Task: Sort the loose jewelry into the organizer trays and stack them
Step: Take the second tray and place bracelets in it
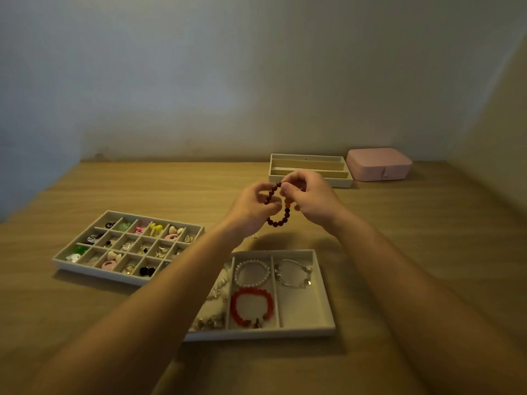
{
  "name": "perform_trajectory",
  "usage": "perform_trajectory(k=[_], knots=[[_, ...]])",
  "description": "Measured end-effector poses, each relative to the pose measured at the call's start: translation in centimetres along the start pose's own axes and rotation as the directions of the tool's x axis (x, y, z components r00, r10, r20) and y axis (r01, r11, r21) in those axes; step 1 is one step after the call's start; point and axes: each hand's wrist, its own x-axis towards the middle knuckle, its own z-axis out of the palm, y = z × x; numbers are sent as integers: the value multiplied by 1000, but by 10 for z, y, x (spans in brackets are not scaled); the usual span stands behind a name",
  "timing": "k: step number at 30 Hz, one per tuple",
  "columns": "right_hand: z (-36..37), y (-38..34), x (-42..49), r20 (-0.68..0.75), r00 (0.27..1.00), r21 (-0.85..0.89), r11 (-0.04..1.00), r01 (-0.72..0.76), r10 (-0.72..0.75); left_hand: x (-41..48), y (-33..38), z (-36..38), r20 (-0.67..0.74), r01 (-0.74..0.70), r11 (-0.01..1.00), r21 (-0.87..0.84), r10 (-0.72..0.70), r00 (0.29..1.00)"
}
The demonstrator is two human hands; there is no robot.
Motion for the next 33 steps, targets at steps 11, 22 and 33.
perform_trajectory(k=[11,22,33], knots=[[-45,-25,-68,41,997,237,969,-76,68,-77,20,-2,64,79,936,-344,-60,996],[-40,5,-115,288,943,-289,954,-83,169,-114,-18,9,92,-126,883,452,95,991],[-23,5,-124,362,930,-602,778,178,68,-126,-18,14,375,-421,442,792,191,907]])
